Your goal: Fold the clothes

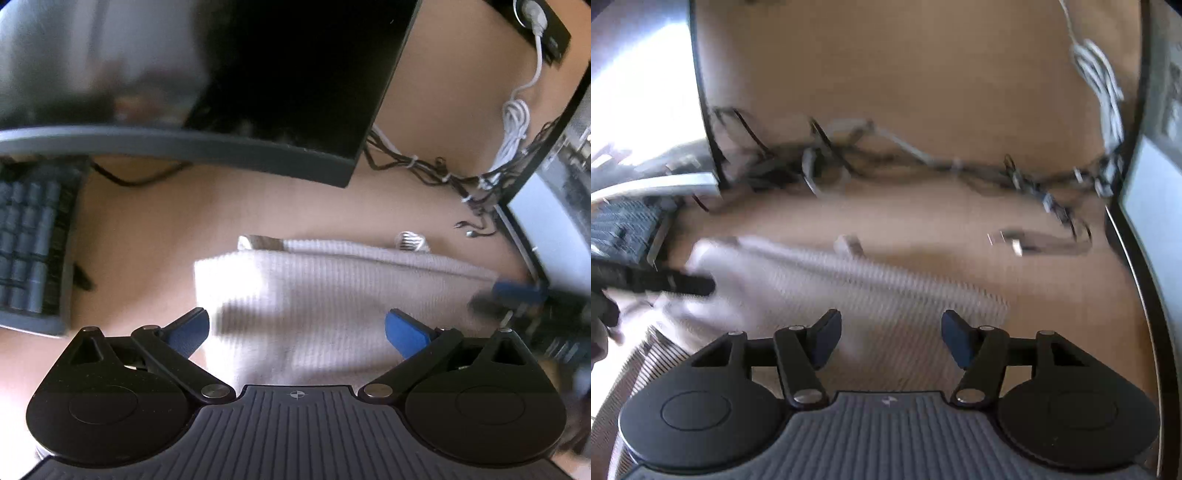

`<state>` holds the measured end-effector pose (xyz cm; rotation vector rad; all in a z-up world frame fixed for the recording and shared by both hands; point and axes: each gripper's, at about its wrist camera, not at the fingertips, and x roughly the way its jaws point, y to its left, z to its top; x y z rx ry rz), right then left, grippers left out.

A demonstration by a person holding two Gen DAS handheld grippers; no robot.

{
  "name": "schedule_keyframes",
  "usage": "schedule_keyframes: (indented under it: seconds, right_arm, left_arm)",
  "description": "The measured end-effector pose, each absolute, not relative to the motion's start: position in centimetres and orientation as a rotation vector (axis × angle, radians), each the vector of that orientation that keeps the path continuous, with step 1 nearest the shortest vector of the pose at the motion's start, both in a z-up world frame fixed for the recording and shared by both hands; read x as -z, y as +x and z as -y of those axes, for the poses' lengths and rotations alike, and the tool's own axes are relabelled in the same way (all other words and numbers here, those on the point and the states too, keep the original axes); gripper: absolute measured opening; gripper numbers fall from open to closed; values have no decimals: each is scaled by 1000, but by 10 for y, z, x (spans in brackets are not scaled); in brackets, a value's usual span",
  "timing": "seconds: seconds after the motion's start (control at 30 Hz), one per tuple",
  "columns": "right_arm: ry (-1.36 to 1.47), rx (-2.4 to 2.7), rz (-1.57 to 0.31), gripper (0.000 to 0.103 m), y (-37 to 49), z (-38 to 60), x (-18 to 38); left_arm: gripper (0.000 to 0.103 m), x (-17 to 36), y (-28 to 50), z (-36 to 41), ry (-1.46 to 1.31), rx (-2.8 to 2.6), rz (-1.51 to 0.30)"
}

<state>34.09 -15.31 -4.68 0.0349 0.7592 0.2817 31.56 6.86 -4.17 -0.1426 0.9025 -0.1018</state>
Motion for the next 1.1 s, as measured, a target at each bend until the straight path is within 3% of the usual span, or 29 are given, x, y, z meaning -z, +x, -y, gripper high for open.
schedule_keyframes:
  seconds: [0.1, 0.37, 0.4, 0.43, 0.53, 0.8, 1.1]
  right_arm:
    - [67, -315, -758, 45, 369, 148, 42]
    - [56, -350, -852, 42, 423, 115, 84]
    - [41, -352, -848, 35, 422, 111, 84]
    - [47, -361, -850, 20, 421, 109, 83]
    - [56, -370, -832, 7, 416, 102, 75]
    - [115, -499, -697, 5, 312, 109, -7]
    - [141, -467, -979, 3, 198, 97, 61]
  left_arm:
    - [103, 32, 302, -76, -105, 74, -898]
    - [103, 22, 276, -106, -135, 10, -911]
    - [103, 22, 273, -110, -142, 2, -912]
    - [103, 22, 271, -112, -151, -4, -913]
    - [103, 20, 262, -121, -176, -2, -907]
    - [103, -14, 233, -192, -420, 112, -817]
    - [103, -22, 251, -190, -436, 272, -826]
